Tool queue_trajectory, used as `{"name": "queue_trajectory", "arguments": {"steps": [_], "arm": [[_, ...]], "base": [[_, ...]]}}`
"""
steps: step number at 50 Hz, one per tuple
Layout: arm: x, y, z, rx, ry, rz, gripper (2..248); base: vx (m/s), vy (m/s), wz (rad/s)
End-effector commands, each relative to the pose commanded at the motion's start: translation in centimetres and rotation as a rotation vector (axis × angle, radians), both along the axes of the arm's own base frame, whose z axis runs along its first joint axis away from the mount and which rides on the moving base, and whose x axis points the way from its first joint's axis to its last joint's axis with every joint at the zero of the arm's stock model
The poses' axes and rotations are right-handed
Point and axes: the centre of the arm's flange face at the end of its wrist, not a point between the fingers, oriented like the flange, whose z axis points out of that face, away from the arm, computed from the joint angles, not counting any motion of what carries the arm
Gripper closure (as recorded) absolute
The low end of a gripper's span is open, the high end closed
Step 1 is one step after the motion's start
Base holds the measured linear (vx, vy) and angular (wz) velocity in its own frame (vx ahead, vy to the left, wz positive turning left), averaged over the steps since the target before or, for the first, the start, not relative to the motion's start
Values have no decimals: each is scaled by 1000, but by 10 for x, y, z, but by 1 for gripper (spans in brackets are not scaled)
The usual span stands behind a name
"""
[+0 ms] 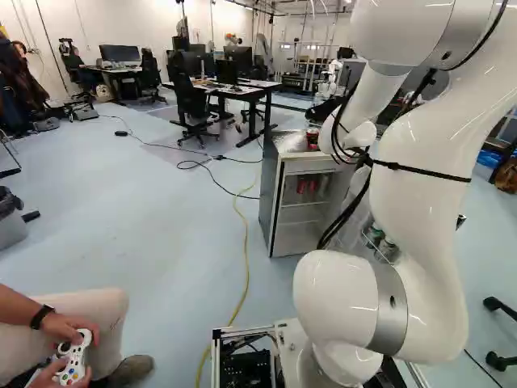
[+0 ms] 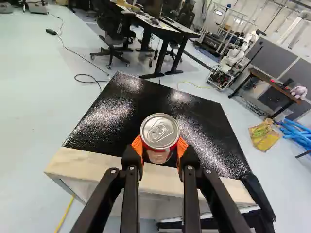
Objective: Grab a drink from the fridge
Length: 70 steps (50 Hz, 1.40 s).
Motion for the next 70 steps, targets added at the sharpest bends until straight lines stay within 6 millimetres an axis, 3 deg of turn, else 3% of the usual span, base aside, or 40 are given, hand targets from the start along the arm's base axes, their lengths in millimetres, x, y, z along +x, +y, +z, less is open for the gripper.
{"name": "queue_trajectory", "arguments": {"steps": [23, 53, 70], "arm": [[0, 0, 0, 187, -8, -82, 162], [6, -2, -3, 189, 26, -99, 162], [13, -3, 10, 171, 27, -106, 162]], "base": [[0, 0, 0], [0, 0, 0], [0, 0, 0]]}}
